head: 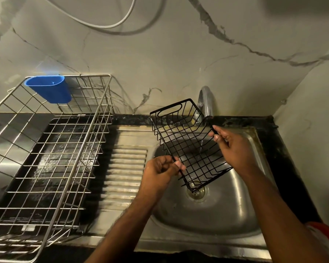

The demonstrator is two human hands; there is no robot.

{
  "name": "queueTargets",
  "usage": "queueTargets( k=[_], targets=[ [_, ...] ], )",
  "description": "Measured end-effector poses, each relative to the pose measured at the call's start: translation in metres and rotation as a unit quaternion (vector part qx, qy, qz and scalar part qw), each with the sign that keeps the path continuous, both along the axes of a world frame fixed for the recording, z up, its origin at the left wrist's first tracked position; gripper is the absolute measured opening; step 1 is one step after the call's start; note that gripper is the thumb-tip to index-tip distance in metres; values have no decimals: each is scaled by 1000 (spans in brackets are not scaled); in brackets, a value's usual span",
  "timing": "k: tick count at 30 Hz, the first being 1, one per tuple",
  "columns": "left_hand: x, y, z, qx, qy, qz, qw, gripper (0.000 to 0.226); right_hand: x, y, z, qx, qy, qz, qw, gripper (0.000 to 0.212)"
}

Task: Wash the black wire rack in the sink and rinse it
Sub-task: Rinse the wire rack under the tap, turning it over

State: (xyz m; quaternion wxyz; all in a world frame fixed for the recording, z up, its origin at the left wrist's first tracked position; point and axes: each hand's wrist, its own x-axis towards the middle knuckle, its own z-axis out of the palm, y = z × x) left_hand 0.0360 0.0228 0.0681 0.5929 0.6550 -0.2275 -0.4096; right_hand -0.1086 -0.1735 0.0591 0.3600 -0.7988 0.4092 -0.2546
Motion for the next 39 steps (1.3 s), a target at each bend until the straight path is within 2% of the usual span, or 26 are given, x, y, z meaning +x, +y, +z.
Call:
queueTargets(
  k=[14,23,28,39],
  targets=[
    [6,-1,-6,-13,40,15,999,17,11,-7,-4,0,3,10,1000,38],
    [4,-4,-10,-9,34,24,999,17,15,-12,-6,7,1,14,1000,38],
    [6,-7,-14,-11,46,39,998,25,20,-17,-6,21,-3,10,1000,39],
    [9,-12,-15,-17,61,55,996,20,33,-26,-1,-23,50,28,998,35]
  ],
)
